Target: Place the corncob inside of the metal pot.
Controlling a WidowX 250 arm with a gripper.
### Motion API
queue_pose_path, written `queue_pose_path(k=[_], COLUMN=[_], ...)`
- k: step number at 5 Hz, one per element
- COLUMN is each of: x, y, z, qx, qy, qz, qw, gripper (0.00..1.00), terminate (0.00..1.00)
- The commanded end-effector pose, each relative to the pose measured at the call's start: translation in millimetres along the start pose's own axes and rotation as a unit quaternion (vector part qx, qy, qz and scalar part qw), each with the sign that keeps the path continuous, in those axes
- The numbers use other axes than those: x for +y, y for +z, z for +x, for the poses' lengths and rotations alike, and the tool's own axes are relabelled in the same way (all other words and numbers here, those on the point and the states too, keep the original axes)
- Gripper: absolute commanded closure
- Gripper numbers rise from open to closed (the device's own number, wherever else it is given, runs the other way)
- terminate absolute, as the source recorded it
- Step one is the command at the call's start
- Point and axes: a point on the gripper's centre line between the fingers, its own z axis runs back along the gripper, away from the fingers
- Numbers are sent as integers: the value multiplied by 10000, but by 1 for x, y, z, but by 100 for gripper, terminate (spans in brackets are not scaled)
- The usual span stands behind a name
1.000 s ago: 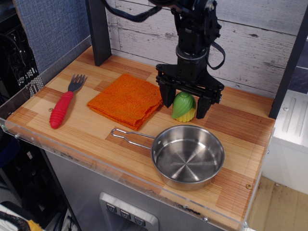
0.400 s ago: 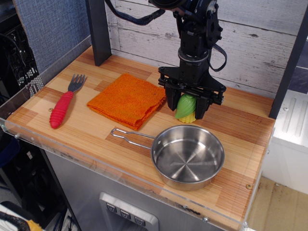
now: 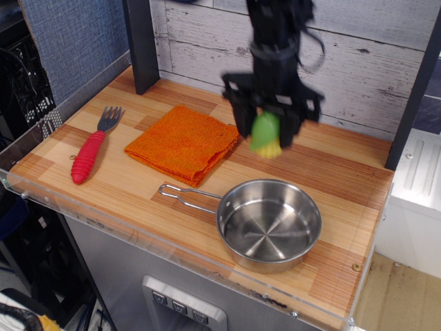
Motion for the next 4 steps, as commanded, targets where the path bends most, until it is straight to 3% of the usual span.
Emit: queue_pose_path(k=[1,2,3,4], x=[0,-13,-19,-21], y=[68,51,37,28], z=[-26,-61,-86,-95], qx=[-299,-148,-99,-327], qy=[122,-279,-561,-587], qz=[-465,-516,-375,-212], qw=[9984,9982,9977,9975], gripper=[100,100,100,100], terminate=[0,0,0,0])
